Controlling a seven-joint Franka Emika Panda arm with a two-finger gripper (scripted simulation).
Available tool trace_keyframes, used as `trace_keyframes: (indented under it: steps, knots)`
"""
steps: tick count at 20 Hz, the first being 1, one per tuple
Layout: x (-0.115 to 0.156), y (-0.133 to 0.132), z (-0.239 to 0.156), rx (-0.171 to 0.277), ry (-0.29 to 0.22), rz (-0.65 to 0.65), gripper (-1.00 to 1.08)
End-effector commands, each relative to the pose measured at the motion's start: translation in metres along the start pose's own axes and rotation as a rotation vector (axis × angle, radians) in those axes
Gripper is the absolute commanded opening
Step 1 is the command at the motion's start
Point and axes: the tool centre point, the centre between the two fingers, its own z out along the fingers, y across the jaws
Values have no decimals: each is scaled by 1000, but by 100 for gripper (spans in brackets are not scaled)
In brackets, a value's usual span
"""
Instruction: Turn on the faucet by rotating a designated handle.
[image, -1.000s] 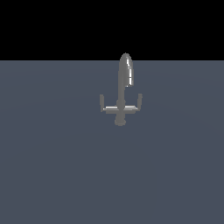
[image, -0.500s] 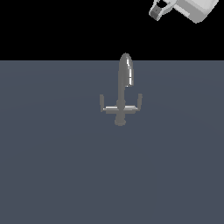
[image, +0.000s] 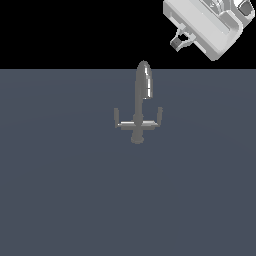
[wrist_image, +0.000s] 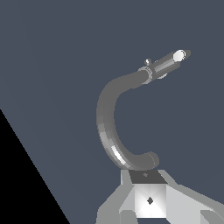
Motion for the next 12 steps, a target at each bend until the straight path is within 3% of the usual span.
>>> trace_keyframes:
  steps: [1, 12]
  knots:
    - [15, 7, 5, 45, -21, 17, -100]
    - [77, 37, 34, 246, -119, 101, -100]
